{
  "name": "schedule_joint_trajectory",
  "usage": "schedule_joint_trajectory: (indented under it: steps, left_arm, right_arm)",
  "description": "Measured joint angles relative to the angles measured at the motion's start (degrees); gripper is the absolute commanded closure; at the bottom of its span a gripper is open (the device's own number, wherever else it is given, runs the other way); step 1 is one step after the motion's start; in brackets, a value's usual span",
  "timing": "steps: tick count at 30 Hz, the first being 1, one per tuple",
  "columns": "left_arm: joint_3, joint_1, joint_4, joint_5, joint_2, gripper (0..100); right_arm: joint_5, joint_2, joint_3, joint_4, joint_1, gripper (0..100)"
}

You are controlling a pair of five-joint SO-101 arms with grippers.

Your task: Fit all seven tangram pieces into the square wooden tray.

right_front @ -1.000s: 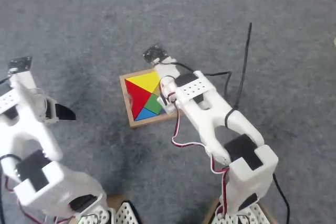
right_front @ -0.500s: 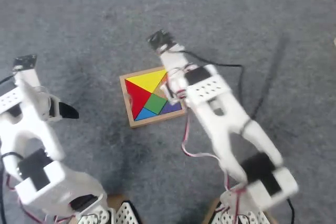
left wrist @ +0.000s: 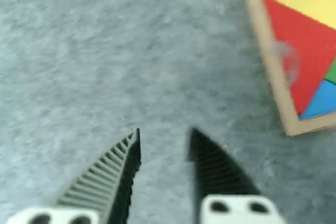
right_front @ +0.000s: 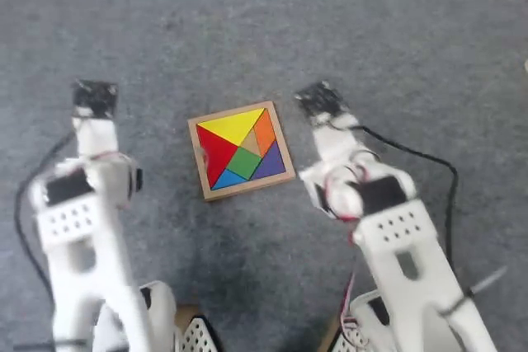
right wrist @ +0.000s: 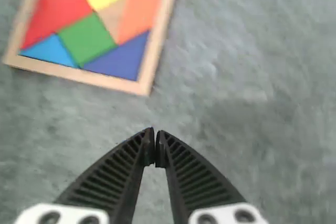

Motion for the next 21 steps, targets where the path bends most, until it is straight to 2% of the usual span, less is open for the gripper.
schedule_joint_trajectory:
  steps: [3,9,21]
  left_arm:
    - [7.21,1.67,-2.55,0.26,-7.47,99]
    - [18.99,1.93,-8.09,5.27,-16.62,99]
    - [42.29,2.37,-22.68,5.98,-37.54,98]
  right_arm:
    - [0.00,-4.92,6.95,-2.11,2.90,99.1]
    - [2.37,-12.48,21.98,-7.91,5.54,99.1]
    - [7.74,-33.58,40.26,-8.97,17.14,99.0]
